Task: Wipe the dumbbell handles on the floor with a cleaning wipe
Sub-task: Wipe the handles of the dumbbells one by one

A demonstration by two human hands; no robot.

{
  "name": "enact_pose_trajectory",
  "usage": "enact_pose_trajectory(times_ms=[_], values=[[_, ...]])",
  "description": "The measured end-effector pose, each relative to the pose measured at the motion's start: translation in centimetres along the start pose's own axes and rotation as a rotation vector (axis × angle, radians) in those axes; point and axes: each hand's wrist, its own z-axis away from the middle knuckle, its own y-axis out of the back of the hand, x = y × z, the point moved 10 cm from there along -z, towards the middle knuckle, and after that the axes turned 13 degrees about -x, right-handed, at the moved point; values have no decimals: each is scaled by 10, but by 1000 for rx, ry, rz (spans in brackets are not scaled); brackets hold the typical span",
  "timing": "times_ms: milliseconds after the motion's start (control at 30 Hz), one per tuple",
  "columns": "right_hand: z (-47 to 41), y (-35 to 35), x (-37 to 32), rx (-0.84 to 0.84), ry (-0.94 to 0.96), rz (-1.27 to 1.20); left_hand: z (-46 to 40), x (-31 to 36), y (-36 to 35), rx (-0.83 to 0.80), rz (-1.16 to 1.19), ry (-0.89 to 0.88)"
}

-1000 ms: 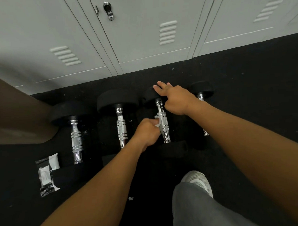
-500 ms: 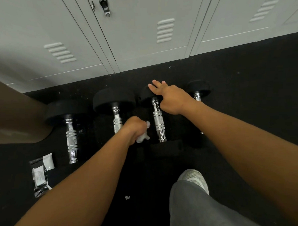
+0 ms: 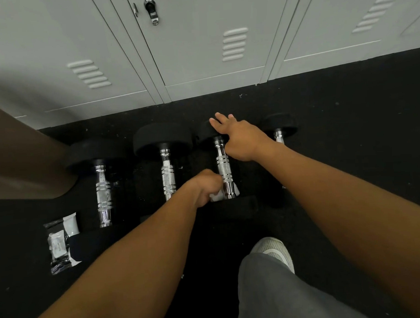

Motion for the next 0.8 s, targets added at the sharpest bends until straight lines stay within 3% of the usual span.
enact_pose_trajectory(times_ms=[167,433,800], values=[[0,-1,1,6,4,-17,4,0,-2,-15,82,23],[0,-2,3,12,6,-40,20,2,22,4,-39,79],[0,-2,3,22,-5,-64,26,24,-10,58,-137,15]])
